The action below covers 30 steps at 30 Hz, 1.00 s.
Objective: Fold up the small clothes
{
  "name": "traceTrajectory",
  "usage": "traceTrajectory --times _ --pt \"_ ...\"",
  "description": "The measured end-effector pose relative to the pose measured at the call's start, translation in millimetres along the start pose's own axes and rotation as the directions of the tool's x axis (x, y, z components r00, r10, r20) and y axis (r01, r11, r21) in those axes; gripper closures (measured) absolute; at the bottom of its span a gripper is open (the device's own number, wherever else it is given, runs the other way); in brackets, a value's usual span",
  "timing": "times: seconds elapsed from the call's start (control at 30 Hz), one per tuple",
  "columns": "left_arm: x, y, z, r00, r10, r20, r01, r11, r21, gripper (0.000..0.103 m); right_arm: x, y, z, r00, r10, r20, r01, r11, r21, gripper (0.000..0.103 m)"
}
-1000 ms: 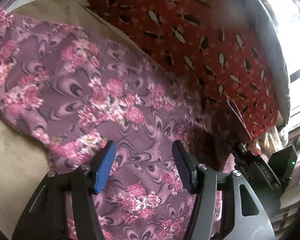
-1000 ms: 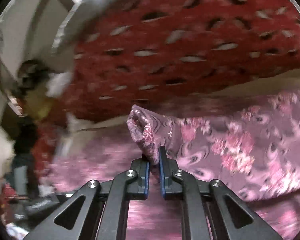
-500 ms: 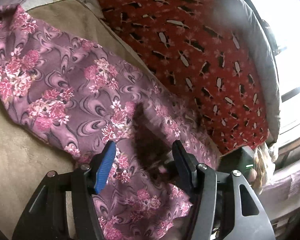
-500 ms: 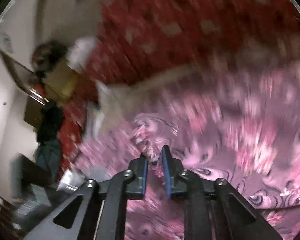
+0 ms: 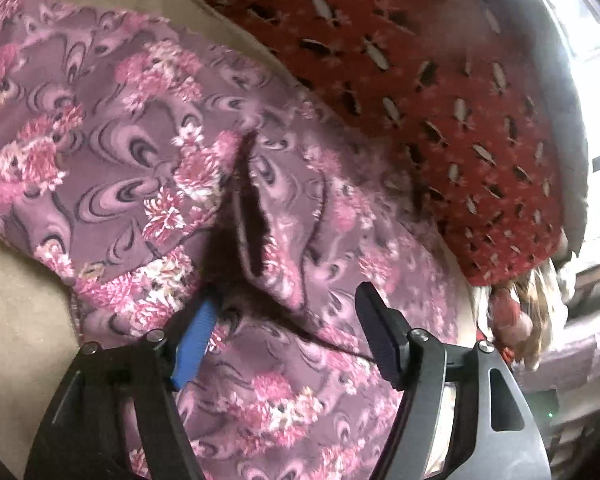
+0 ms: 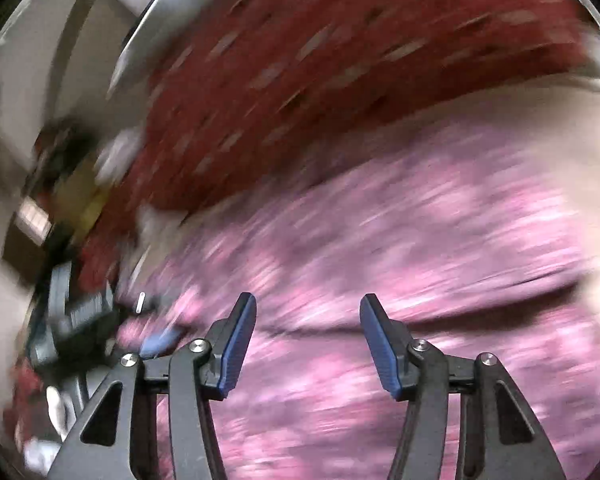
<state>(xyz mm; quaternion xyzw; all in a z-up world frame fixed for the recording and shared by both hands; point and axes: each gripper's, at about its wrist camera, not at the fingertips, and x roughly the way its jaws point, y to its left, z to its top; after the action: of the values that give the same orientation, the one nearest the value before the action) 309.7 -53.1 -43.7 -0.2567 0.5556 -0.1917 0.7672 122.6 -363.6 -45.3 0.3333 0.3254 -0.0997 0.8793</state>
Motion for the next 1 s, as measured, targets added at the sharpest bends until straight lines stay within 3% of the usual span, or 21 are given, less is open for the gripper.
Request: traceTrajectory --times 0.03,0.1,0.17,0.2,0.23,0.27,0.3,0.37,0.43,0.5,0.57,0.63,0.73,0.83,0.93,1.0 --pt "-0.3 -0.6 -0.9 1.0 0.006 0.024 -0.006 1.0 -0.003 0.038 -9.7 -18.0 9.8 0.997 -0.062 0.055 0.06 0.997 0.04 0.046" --pt "-1.0 -4.6 -0.7 0.998 0.024 0.054 -0.025 1.0 0.016 0.073 -19.8 -55.3 26.3 0.979 -0.171 0.112 0.156 0.979 0.132 0.046" --pt "3.4 -7.5 1.0 0.999 0.024 0.049 -0.025 0.999 0.03 0.089 -11.6 -83.6 35.5 0.979 -0.191 0.073 0.173 0.964 0.203 0.046" --pt "5.2 -7.6 1.3 0.998 0.029 0.052 -0.03 0.999 0.028 0.09 1.8 -93.4 38.1 0.985 -0.174 0.011 0.168 0.961 0.219 0.047" --pt "6.7 -8.5 2.5 0.997 0.042 0.062 -0.044 0.999 0.029 0.091 11.7 -98.0 39.2 0.99 -0.138 -0.035 0.142 0.965 0.222 0.056" --pt "6.5 -9.1 2.6 0.996 0.049 0.069 -0.052 0.998 0.034 0.094 21.1 -98.7 39.5 0.995 -0.066 -0.072 0.08 0.973 0.216 0.085" --pt "4.4 -11.0 3.0 0.996 0.049 0.08 -0.053 0.998 0.042 0.094 23.2 -95.7 39.7 0.996 -0.036 -0.077 0.051 0.979 0.197 0.1" --pt "0.7 -12.3 4.8 0.994 0.048 0.1 -0.052 0.998 0.045 0.094 10.7 -89.2 39.9 1.0 -0.005 0.017 0.002 0.989 0.149 0.098" --pt "3.1 -10.7 6.3 0.991 0.081 0.102 -0.086 0.995 0.045 0.094 6.9 -95.5 34.8 0.998 -0.022 0.059 0.012 0.987 0.159 0.098" --pt "12.8 -4.3 7.5 0.988 0.138 0.066 -0.14 0.989 0.043 0.094 28.1 -105.8 23.7 0.995 -0.08 -0.059 0.088 0.985 0.146 0.098" --pt "7.8 0.8 10.8 0.993 0.108 0.049 -0.109 0.994 0.02 0.094 21.5 -103.7 24.4 0.994 -0.101 -0.034 0.105 0.985 0.134 0.097" --pt "-10.1 6.0 17.1 0.996 0.056 0.073 -0.054 0.998 -0.022 0.094 5.5 -90.4 31.7 0.988 -0.153 0.012 0.15 0.98 0.131 0.088" --pt "-39.1 4.4 21.2 0.987 -0.002 0.161 0.004 1.0 -0.011 0.094 -12.6 -59.0 34.2 0.992 -0.096 0.079 0.091 0.993 0.075 0.087" --pt "-29.2 -2.4 17.9 0.992 -0.007 0.13 0.003 0.999 0.033 0.088 3.3 -16.1 24.7 0.998 -0.057 0.028 0.058 0.998 -0.034 0.077" --pt "5.5 6.5 15.6 0.996 0.08 0.033 -0.08 0.997 0.011 0.089 32.9 24.7 4.8 0.997 -0.029 -0.073 0.019 0.991 -0.134 0.076" --pt "4.0 18.0 19.1 0.998 0.049 0.031 -0.048 0.998 -0.033 0.094 50.1 50.4 -7.9 0.993 -0.011 -0.121 -0.011 0.983 -0.184 0.076"
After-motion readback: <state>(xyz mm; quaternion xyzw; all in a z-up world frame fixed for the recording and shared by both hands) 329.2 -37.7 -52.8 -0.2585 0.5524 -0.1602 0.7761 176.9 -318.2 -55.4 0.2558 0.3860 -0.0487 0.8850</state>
